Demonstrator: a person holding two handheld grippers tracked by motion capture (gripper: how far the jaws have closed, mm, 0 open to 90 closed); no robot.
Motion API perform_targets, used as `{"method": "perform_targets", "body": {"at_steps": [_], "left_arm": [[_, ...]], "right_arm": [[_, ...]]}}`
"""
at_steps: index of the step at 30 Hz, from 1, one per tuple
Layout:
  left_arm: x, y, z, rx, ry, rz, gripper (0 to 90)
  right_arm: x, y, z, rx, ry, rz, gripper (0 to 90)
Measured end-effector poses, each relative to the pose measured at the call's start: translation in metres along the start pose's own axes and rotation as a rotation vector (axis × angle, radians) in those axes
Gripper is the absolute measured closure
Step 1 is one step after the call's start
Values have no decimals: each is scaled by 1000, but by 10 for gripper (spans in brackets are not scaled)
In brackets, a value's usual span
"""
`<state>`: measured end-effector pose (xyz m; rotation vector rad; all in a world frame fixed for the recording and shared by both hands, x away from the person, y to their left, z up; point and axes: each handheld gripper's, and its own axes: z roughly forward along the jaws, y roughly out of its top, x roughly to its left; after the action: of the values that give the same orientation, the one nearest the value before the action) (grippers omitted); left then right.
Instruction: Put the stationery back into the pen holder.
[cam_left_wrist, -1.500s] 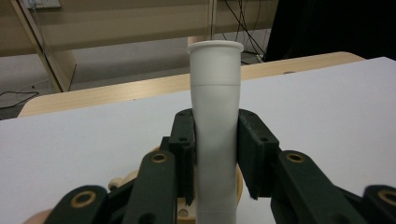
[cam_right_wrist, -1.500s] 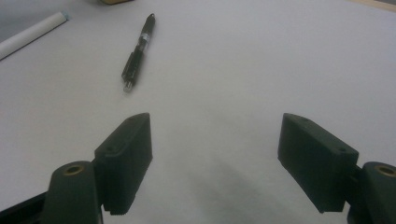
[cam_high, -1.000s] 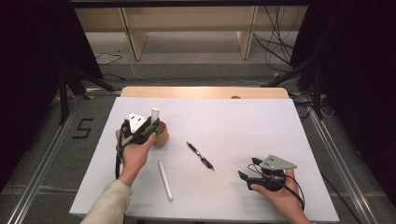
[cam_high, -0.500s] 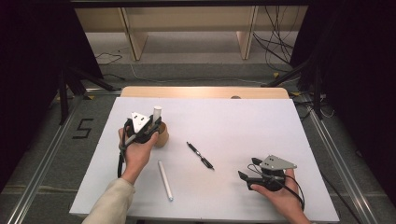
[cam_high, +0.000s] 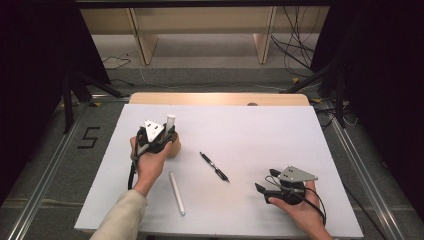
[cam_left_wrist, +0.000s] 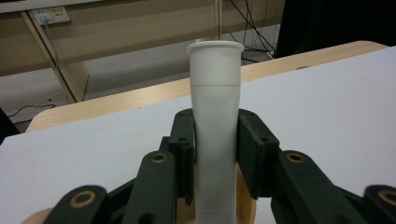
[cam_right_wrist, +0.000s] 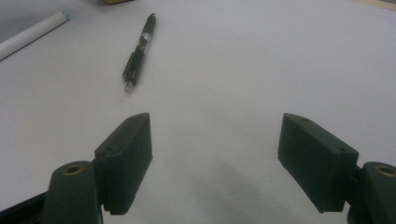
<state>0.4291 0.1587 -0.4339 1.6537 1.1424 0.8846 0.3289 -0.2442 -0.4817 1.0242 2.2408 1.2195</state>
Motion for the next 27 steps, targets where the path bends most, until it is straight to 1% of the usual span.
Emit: {"method": "perform_targets", "body": {"at_steps": [27], "left_arm": [[-1,-10,8,34,5,24,689]], "right_arm": [[0,0,0,-1,4,-4,266]]}}
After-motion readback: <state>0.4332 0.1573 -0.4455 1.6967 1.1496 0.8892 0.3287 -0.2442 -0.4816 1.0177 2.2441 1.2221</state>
